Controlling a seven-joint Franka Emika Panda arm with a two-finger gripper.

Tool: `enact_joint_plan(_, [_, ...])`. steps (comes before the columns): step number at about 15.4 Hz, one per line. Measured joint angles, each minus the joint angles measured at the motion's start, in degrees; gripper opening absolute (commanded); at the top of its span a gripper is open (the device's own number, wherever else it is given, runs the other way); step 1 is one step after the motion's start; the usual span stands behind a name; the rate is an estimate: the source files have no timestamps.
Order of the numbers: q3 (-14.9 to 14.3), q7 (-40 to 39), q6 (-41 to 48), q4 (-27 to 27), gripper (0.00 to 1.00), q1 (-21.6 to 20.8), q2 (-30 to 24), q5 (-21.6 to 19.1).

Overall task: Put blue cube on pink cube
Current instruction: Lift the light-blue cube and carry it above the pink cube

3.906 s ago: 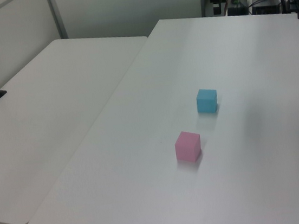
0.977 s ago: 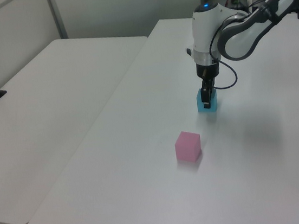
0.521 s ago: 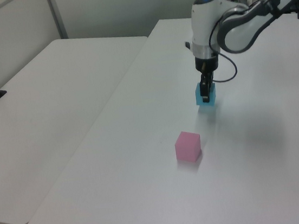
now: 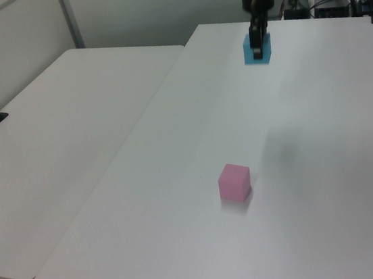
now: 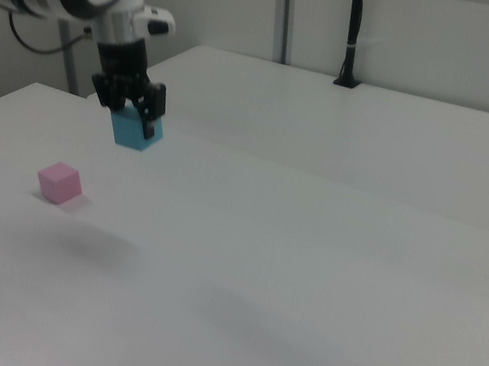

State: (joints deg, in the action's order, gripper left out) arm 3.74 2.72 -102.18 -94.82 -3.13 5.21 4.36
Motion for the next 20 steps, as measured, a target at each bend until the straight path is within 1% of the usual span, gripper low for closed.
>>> enact_joint_plan(3, [0.0, -0.01, 3.26, 3.51, 0.18, 0.0, -0.28, 0.0])
enact_joint_plan(6, [0.25, -0.01, 3.26, 3.54, 0.18, -0.4, 0.14, -0.45])
enact_joint_plan(8, [0.67, 1.05, 3.26, 3.55, 0.18, -1.45, 0.35, -2.12])
enact_joint_plan(11, [0.88, 5.82, 3.26, 4.5, 0.18, -6.4, 1.12, -2.69])
enact_joint_plan(13, [1.01, 10.46, 3.26, 5.62, 0.18, -10.5, 2.93, -2.69])
enact_joint_plan(16, [1.12, 15.77, 3.15, 8.33, 0.18, -16.4, 7.39, -2.63])
enact_joint_plan(18, [1.13, 19.12, 3.08, 11.66, 0.18, -19.44, 11.09, -2.54])
enact_joint_plan(20, [1.12, 21.94, 3.08, 14.48, 0.18, -20.9, 13.71, -2.39])
